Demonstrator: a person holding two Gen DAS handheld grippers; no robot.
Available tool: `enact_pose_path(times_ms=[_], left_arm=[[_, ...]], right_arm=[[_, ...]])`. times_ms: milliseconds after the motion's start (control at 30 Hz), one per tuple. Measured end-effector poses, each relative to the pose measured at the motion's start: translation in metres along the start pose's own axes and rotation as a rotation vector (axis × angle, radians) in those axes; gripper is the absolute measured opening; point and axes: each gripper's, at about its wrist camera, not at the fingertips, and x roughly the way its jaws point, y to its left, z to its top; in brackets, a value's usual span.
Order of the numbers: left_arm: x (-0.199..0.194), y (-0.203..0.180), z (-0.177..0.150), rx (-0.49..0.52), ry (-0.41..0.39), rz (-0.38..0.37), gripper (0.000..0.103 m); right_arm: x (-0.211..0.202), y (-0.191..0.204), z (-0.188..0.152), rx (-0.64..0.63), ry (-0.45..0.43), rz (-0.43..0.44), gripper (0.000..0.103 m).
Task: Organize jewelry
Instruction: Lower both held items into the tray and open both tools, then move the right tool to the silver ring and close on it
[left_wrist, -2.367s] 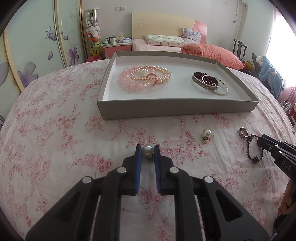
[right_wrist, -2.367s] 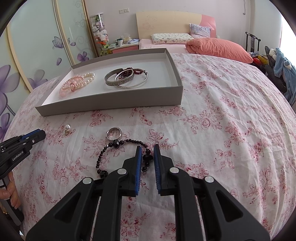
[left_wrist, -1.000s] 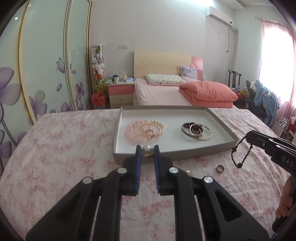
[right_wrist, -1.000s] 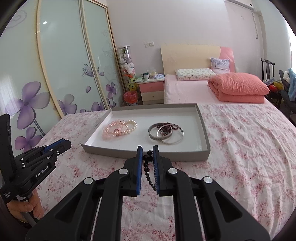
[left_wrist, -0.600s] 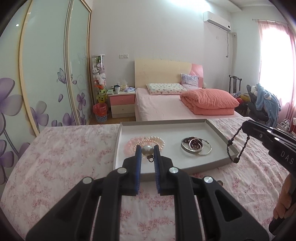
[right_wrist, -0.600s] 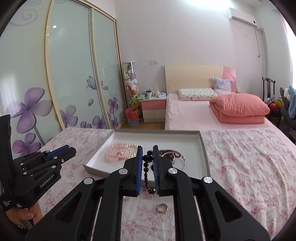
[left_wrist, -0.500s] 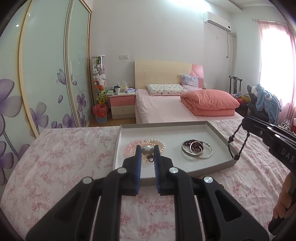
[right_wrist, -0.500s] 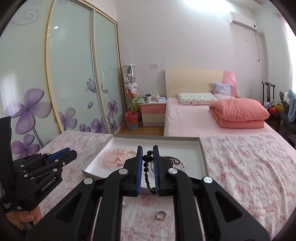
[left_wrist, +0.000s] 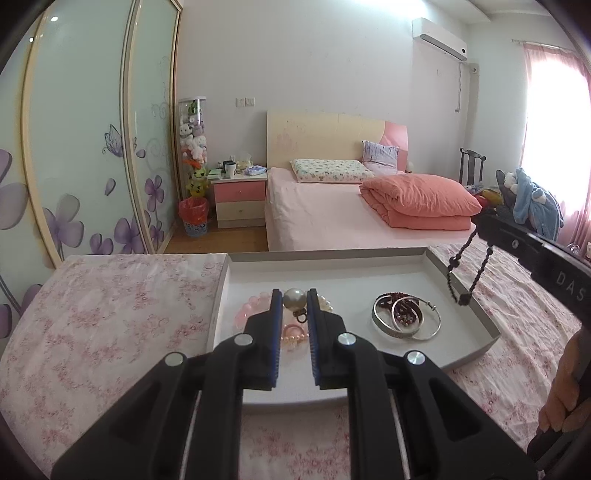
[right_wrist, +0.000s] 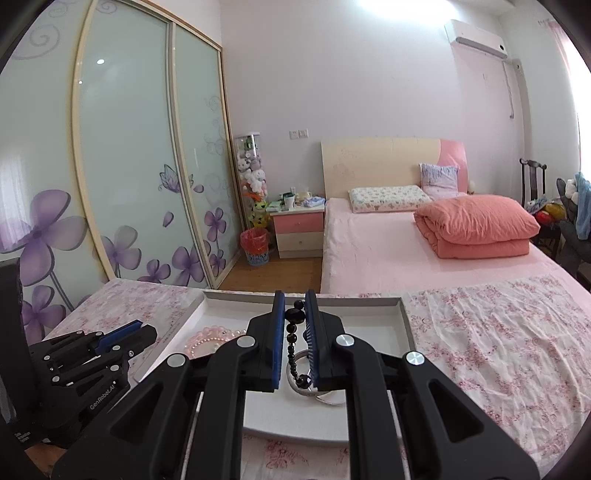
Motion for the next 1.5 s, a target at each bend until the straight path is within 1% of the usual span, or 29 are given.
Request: enact_pose_path(times_ms=[267, 567, 600, 667, 700, 767, 800, 833, 933, 1000, 1167, 1300, 1500], left_arm=[[0.038, -0.003, 0.004, 0.01, 0.046, -0.027, 0.014], [0.066, -0.004, 0.005, -0.013, 0.092, -0.046, 0.014], [0.068, -0.003, 0.004, -0.019, 0.096, -0.041, 0.015], [0.071, 0.0, 0.003, -0.033, 0.106, -0.045, 0.025], [0.071, 0.003, 0.002, -0.044, 0.11, -0.047, 0.027], [0.069, 0.007, 0.001, -0.055, 0.112, -0.046, 0.03], [0.068, 0.01, 0.0, -0.063, 0.112, -0.043, 0.031], [0.066, 0.012, 0.001, -0.069, 0.111, -0.041, 0.033], [0.06, 0.019, 0.0, -0.092, 0.109, -0.033, 0.036], [0.054, 0.024, -0.001, -0.103, 0.107, -0.027, 0.037], [0.036, 0.03, -0.007, -0.105, 0.105, -0.013, 0.039], [0.022, 0.03, -0.014, -0.105, 0.11, -0.015, 0.041], [0.007, 0.024, -0.032, -0.102, 0.134, -0.029, 0.041]], right_arm=[[0.039, -0.008, -0.01, 0.034, 0.095, -0.004, 0.012], [0.058, -0.015, -0.014, 0.065, 0.146, -0.01, 0.012], [0.058, -0.015, -0.014, 0.068, 0.15, -0.011, 0.012], [0.057, -0.018, -0.014, 0.074, 0.151, -0.014, 0.013], [0.057, -0.019, -0.014, 0.075, 0.154, -0.011, 0.014], [0.053, -0.022, -0.014, 0.084, 0.151, -0.018, 0.025], [0.05, -0.023, -0.015, 0.089, 0.143, -0.021, 0.037], [0.048, -0.024, -0.014, 0.09, 0.138, -0.025, 0.04], [0.042, -0.025, -0.016, 0.084, 0.135, -0.03, 0.04], [0.038, -0.024, -0.018, 0.078, 0.136, -0.032, 0.04], [0.023, -0.022, -0.025, 0.069, 0.144, -0.029, 0.04], [0.013, -0.022, -0.034, 0.063, 0.161, -0.025, 0.04], [0.004, -0.024, -0.054, 0.059, 0.218, -0.023, 0.04]])
